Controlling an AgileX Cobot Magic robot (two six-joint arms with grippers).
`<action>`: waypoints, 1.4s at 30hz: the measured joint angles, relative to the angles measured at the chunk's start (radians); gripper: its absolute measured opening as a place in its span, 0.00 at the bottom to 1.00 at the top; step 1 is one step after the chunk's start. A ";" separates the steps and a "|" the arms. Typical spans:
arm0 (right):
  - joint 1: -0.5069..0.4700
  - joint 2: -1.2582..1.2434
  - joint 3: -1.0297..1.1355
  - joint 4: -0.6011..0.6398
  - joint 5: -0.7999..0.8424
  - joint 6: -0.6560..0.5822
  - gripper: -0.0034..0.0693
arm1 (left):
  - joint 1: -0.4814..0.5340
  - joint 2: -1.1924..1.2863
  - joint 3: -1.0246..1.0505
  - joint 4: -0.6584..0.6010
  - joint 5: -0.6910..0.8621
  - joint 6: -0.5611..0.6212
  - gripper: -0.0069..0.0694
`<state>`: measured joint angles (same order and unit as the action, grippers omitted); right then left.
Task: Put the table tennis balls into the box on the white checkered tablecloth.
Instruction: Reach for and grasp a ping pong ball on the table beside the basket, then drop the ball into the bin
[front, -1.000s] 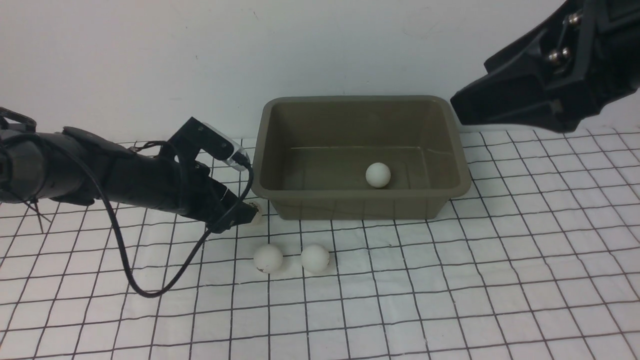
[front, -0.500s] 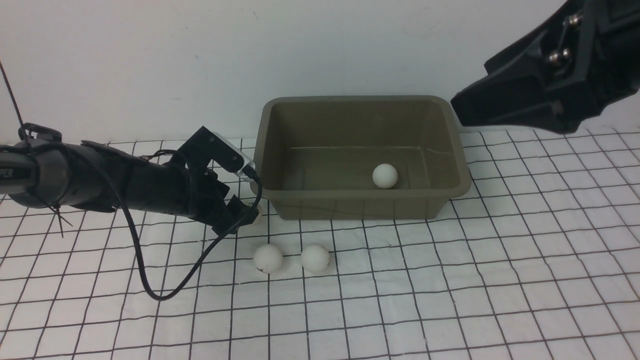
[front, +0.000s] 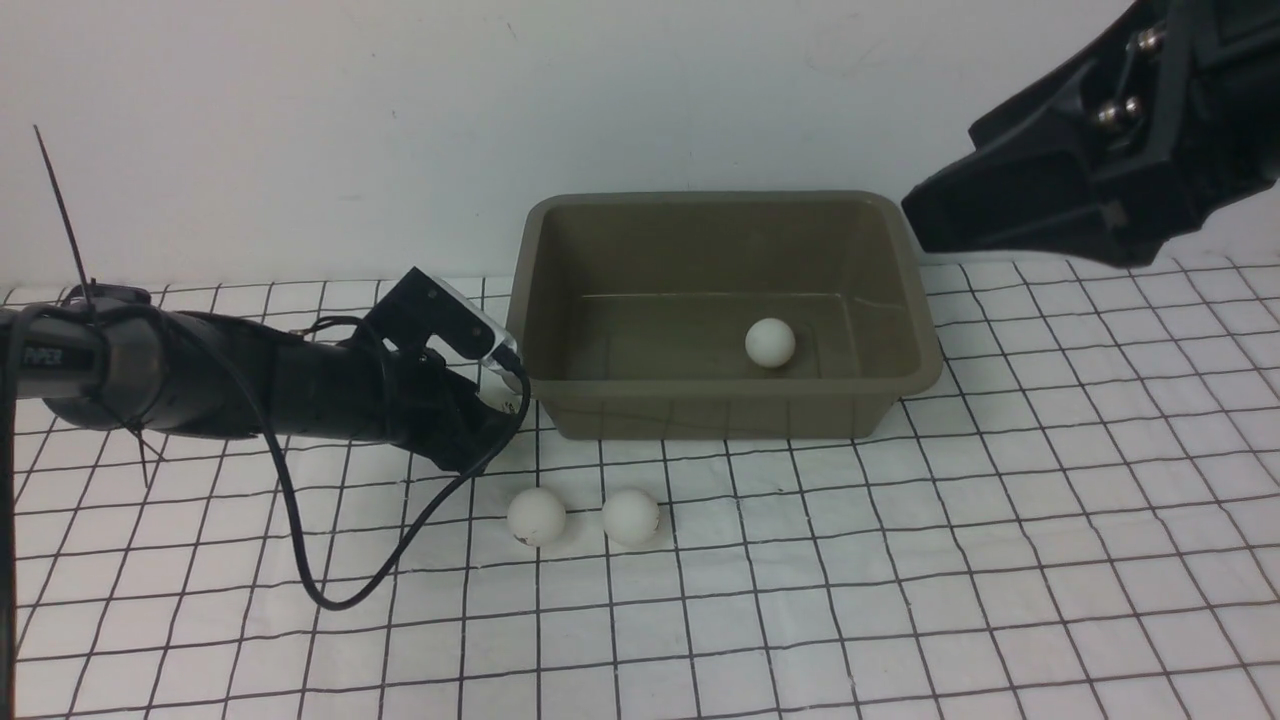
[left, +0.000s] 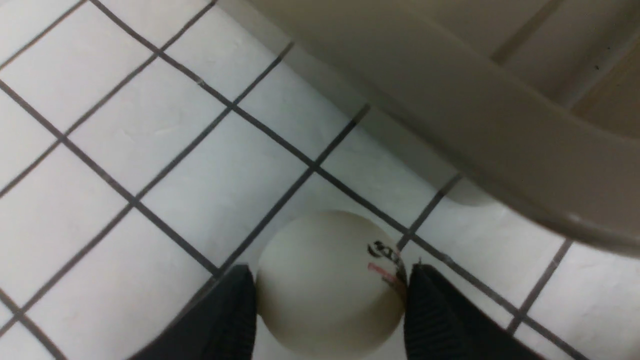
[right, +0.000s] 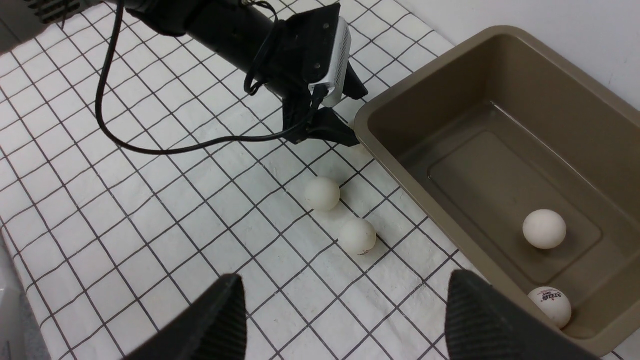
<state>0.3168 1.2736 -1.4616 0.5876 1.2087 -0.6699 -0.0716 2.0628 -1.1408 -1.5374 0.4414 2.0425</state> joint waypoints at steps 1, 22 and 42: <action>0.000 0.000 0.000 0.000 0.001 0.000 0.71 | 0.000 0.000 0.000 0.000 -0.001 0.003 0.54; 0.000 0.000 0.000 0.003 0.045 0.003 0.71 | 0.000 -0.235 -0.034 0.042 0.159 -0.025 0.52; 0.000 0.000 0.000 0.003 0.044 0.015 0.71 | -0.001 -0.179 -0.082 -0.005 0.198 -0.088 0.68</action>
<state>0.3168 1.2736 -1.4616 0.5906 1.2526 -0.6545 -0.0726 1.8835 -1.2231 -1.5424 0.6392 1.9541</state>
